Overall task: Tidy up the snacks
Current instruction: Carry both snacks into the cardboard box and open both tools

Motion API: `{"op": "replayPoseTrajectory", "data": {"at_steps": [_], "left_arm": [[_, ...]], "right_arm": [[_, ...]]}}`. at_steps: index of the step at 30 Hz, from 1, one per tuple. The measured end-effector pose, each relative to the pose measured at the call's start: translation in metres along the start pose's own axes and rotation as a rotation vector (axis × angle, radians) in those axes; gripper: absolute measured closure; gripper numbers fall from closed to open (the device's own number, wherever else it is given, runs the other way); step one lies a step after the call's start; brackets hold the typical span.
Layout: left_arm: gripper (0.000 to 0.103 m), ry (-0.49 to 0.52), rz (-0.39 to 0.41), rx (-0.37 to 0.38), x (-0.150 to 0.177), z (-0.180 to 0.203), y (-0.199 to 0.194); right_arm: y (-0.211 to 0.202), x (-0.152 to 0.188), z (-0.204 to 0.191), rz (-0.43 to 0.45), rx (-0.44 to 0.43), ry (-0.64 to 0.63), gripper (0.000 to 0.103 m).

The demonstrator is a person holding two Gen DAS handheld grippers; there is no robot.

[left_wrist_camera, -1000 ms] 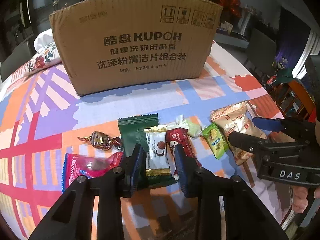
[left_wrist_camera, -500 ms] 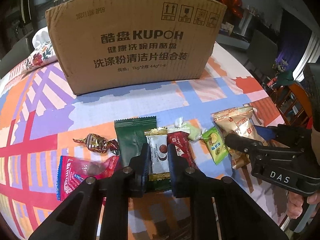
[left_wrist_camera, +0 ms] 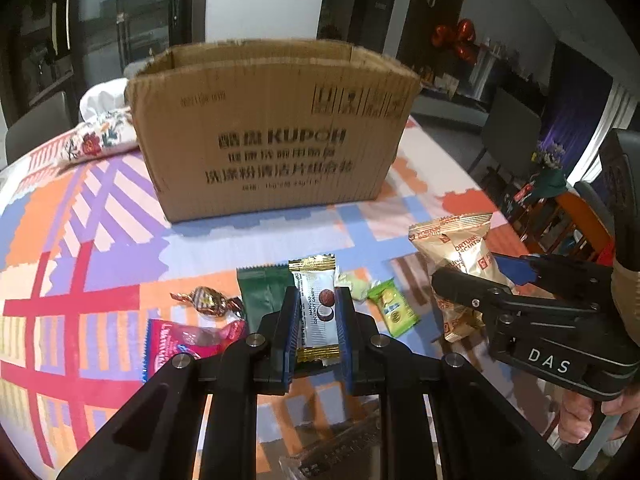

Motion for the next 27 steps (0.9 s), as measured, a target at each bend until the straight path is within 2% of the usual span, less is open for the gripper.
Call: {"op": "replayPoseTrajectory", "data": {"at_steps": [13,27], "left_arm": [[0.084,0.043,0.174,-0.030,-0.043,-0.001,-0.064],[0.084,0.081,0.303,-0.057,-0.104,-0.014,-0.107]], "right_arm": [[-0.058,-0.038,-0.028,0.161,-0.046,-0.045,0.058],[-0.094,-0.106,-0.049,0.296,-0.095,-0.067,0.058]]}}
Point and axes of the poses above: each gripper's, at about its wrist camera, not at the fingertips, and y roughly the way its jaws point, z to its right, x to its underside, the point moved 5 cm from there along y, roughly the way its jaws point, and after that the axes turned 2 degrees about y, right-handed, at the moved point
